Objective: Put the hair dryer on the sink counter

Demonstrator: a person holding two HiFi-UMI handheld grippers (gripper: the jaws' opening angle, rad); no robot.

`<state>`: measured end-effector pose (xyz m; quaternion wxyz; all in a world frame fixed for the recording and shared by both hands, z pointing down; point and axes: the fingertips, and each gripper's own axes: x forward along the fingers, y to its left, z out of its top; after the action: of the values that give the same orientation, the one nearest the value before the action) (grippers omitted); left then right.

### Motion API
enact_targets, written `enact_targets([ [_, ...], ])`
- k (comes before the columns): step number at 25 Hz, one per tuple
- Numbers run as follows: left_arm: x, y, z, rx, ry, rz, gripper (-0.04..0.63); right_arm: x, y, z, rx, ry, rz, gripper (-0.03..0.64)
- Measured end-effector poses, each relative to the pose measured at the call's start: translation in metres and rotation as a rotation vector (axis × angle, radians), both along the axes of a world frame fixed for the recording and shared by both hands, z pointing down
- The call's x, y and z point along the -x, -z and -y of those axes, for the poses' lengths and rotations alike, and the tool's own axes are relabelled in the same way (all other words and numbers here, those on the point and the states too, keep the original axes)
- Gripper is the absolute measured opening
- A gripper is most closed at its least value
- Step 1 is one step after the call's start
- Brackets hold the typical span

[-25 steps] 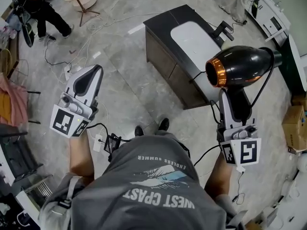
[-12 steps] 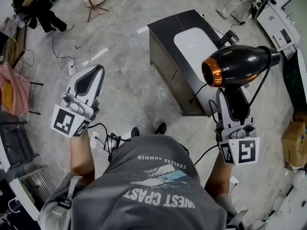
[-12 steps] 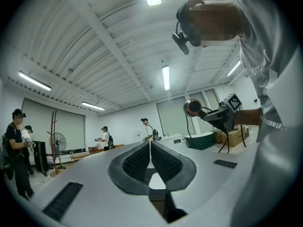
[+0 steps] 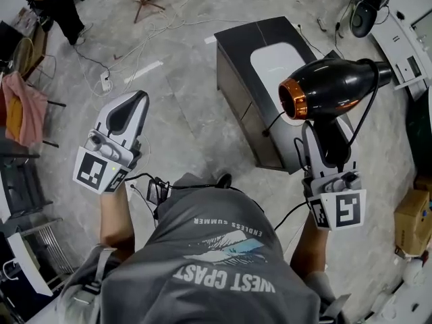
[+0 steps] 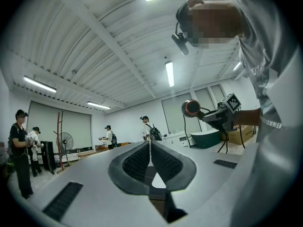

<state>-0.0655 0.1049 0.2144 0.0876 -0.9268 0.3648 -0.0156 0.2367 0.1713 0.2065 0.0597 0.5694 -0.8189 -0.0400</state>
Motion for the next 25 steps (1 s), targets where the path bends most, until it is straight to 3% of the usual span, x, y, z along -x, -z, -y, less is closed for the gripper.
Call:
enact_targets([
  [8, 0.011, -0.004, 0.020, 0.025, 0.018, 0.011, 0.025, 0.012, -0.006, 0.028, 0.033, 0.027, 0.014, 0.219],
  [25, 0.030, -0.008, 0.123, 0.030, -0.099, -0.032, 0.025, 0.052, -0.005, 0.098, 0.060, -0.062, 0.005, 0.219],
])
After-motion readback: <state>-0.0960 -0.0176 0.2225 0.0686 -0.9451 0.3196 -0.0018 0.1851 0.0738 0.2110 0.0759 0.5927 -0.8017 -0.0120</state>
